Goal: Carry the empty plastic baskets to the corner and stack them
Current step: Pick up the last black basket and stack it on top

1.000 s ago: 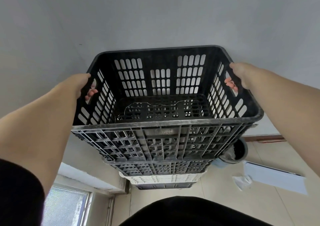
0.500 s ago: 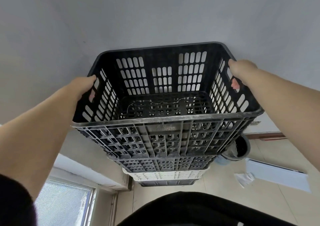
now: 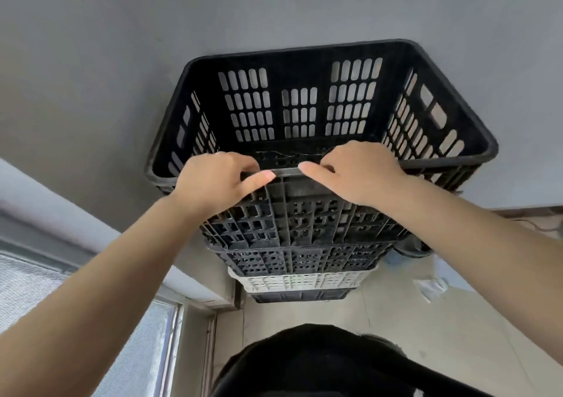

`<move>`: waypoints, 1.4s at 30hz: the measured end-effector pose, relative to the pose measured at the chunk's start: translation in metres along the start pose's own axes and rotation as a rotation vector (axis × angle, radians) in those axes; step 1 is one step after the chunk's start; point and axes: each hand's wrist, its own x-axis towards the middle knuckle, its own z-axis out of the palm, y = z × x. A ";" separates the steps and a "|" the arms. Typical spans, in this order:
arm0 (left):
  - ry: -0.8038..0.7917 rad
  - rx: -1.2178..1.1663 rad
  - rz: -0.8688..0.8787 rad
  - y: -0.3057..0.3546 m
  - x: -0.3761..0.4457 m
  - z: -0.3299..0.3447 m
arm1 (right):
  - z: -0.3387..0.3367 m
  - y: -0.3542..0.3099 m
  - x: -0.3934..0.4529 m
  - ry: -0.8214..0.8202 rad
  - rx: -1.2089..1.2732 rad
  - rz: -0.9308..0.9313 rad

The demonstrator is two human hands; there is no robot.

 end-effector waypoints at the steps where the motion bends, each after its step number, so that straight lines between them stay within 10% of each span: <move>1: 0.001 0.012 0.024 -0.001 0.002 0.001 | 0.000 0.001 0.001 0.029 -0.031 -0.005; 25: -0.017 -0.008 -0.040 -0.008 -0.012 -0.002 | 0.013 -0.005 -0.004 0.183 -0.044 -0.092; 42: 0.380 -0.080 -0.180 0.033 -0.016 0.036 | 0.042 0.048 -0.034 0.587 -0.086 -0.052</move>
